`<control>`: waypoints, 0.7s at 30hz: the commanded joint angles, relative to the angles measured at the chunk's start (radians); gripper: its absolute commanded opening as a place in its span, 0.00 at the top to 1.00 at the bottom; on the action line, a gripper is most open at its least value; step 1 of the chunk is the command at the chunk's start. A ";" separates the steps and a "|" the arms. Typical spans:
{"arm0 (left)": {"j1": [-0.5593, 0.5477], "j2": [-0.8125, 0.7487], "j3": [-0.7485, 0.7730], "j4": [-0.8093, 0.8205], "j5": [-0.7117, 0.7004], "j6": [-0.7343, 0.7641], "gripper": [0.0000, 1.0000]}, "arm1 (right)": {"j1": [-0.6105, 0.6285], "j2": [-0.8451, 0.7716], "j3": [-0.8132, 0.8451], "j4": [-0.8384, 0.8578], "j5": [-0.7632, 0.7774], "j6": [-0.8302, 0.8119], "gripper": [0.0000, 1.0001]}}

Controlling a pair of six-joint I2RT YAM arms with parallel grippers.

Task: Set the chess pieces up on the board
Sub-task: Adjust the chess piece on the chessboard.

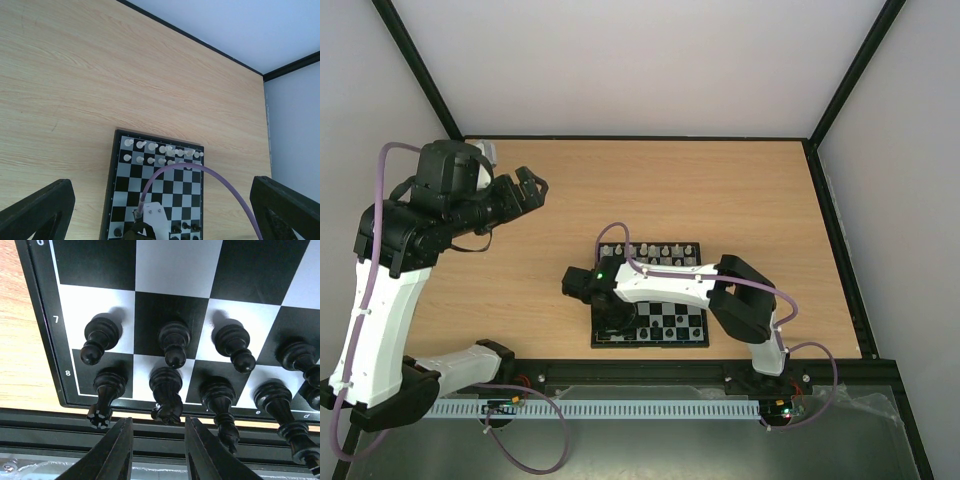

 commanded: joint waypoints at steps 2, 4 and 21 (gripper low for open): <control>0.006 -0.007 0.006 -0.024 0.009 0.015 0.01 | -0.006 0.024 -0.011 -0.035 0.016 0.004 0.71; 0.006 -0.005 0.008 -0.024 0.010 0.016 0.01 | -0.011 0.024 -0.013 -0.032 0.018 0.002 0.71; 0.006 0.011 0.025 -0.027 0.013 0.019 0.01 | -0.042 0.041 -0.012 -0.023 0.020 -0.021 0.78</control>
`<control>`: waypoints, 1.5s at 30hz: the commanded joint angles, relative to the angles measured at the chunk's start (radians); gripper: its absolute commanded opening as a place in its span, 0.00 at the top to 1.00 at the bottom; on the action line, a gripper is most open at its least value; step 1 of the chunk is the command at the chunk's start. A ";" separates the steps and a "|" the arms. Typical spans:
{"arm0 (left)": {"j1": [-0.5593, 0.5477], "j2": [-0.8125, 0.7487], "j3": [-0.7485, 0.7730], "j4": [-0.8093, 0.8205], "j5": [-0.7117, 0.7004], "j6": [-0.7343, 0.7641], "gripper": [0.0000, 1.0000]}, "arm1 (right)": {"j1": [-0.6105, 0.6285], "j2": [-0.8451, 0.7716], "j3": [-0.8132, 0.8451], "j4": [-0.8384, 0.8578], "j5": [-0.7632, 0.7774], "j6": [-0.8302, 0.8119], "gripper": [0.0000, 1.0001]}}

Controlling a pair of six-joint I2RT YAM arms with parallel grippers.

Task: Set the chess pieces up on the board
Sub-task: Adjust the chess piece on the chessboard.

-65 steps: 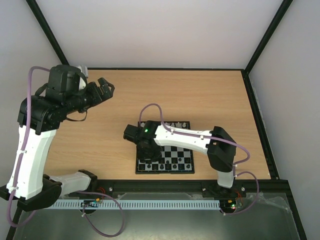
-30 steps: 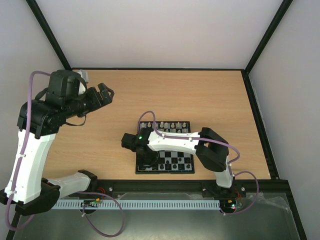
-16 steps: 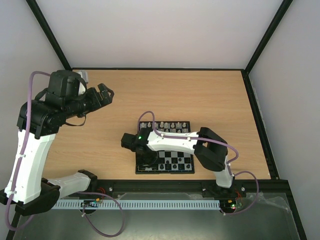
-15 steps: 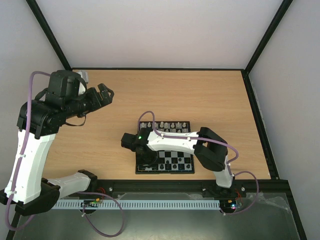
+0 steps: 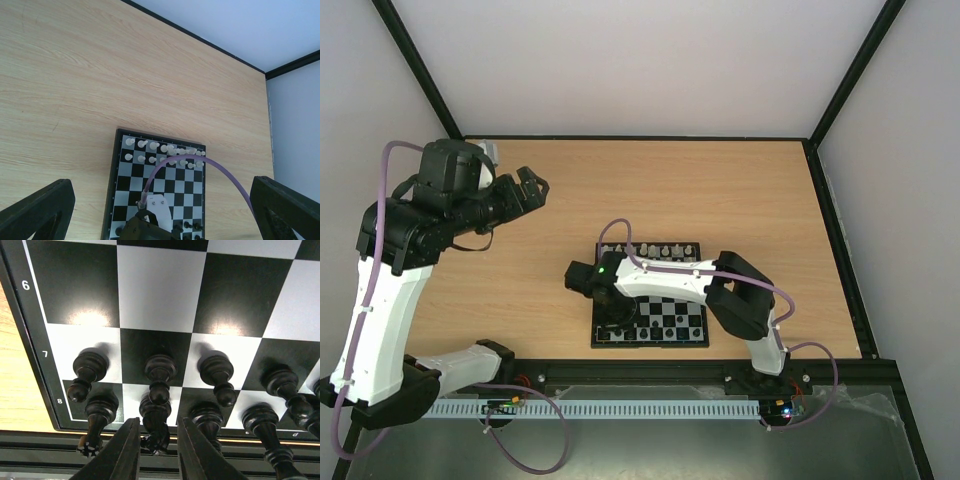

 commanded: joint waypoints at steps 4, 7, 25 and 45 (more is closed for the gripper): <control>0.005 0.005 0.024 -0.024 0.011 0.013 0.01 | -0.006 0.027 -0.014 -0.029 0.005 -0.009 0.87; 0.006 0.003 0.019 -0.023 0.011 0.012 0.01 | -0.006 0.026 -0.013 -0.032 0.005 -0.013 0.91; 0.006 -0.012 0.005 -0.016 0.013 0.005 0.01 | 0.023 0.024 0.007 -0.054 0.009 -0.003 0.99; 0.006 -0.007 0.011 -0.015 0.013 0.002 0.01 | 0.027 0.033 0.064 -0.084 0.033 -0.019 0.82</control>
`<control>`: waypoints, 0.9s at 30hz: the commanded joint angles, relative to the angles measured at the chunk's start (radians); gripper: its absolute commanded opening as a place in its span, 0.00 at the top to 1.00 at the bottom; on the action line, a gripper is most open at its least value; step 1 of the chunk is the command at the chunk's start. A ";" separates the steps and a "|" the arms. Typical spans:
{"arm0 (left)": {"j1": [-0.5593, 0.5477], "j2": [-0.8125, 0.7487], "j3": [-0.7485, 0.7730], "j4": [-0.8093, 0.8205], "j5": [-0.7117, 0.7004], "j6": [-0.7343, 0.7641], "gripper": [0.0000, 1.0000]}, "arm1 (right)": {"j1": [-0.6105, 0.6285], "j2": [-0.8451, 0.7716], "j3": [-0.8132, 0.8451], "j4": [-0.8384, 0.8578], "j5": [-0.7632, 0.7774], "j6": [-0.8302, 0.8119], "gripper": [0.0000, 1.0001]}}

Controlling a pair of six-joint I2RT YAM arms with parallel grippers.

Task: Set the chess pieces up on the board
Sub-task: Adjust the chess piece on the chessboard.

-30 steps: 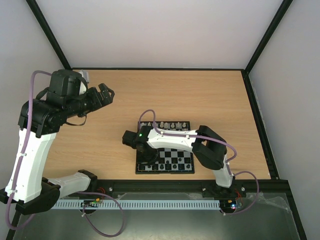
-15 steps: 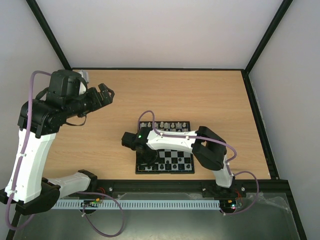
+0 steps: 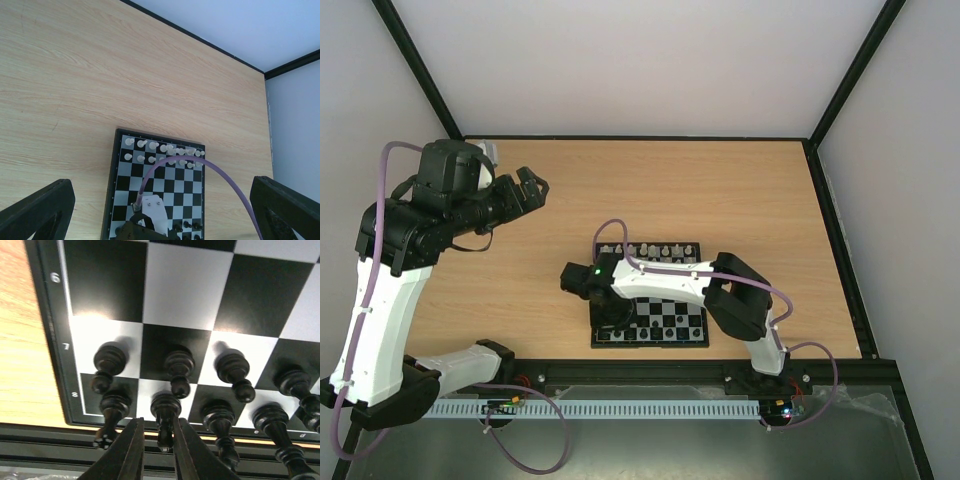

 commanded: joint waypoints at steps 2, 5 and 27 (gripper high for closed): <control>0.006 -0.002 0.012 -0.015 0.011 0.001 0.01 | 0.009 0.019 0.064 -0.083 0.030 -0.003 0.78; 0.006 0.001 0.013 -0.014 0.012 0.001 0.01 | 0.009 0.012 0.086 -0.102 0.041 -0.005 0.77; 0.006 0.034 -0.009 0.033 0.024 0.028 0.01 | -0.001 -0.211 -0.030 -0.102 0.082 -0.052 0.74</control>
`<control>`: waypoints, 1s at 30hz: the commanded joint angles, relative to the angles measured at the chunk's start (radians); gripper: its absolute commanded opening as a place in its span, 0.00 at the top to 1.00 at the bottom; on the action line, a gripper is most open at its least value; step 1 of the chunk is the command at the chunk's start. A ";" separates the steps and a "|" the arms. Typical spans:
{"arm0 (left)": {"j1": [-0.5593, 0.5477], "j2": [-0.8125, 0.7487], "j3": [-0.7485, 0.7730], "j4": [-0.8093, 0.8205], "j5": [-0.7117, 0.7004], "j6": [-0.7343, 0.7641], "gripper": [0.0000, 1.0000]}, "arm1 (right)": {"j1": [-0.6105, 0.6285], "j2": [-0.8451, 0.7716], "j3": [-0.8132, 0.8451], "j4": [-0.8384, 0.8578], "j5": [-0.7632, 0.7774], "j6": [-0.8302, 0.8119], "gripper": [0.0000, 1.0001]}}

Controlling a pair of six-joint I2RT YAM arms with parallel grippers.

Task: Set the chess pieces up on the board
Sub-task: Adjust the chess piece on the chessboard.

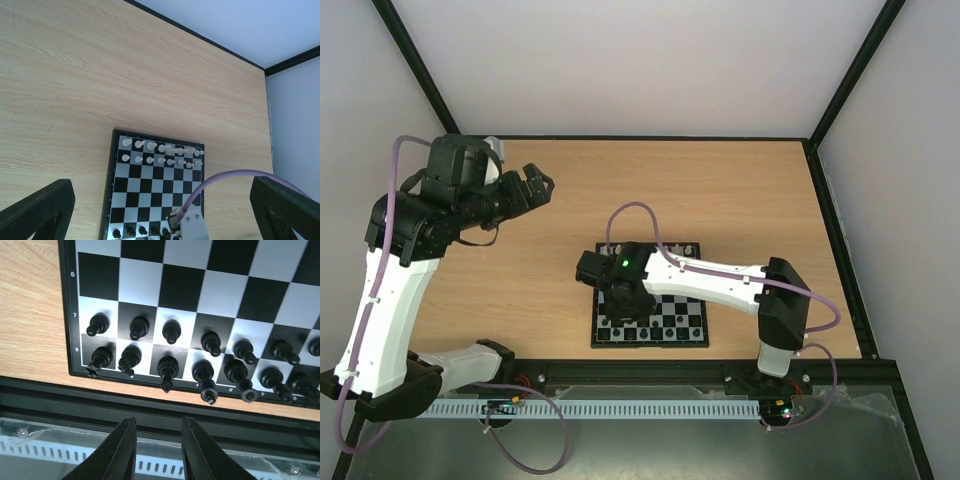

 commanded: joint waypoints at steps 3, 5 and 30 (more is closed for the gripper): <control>0.006 0.002 0.000 0.020 0.008 0.014 0.01 | 0.003 0.059 0.026 0.033 -0.017 -0.078 0.74; 0.006 0.001 0.005 0.018 0.010 0.011 0.01 | 0.005 0.093 0.055 0.033 -0.023 -0.095 0.75; 0.006 -0.016 -0.011 -0.007 -0.009 0.006 0.01 | 0.021 0.198 -0.012 0.096 -0.088 -0.109 0.80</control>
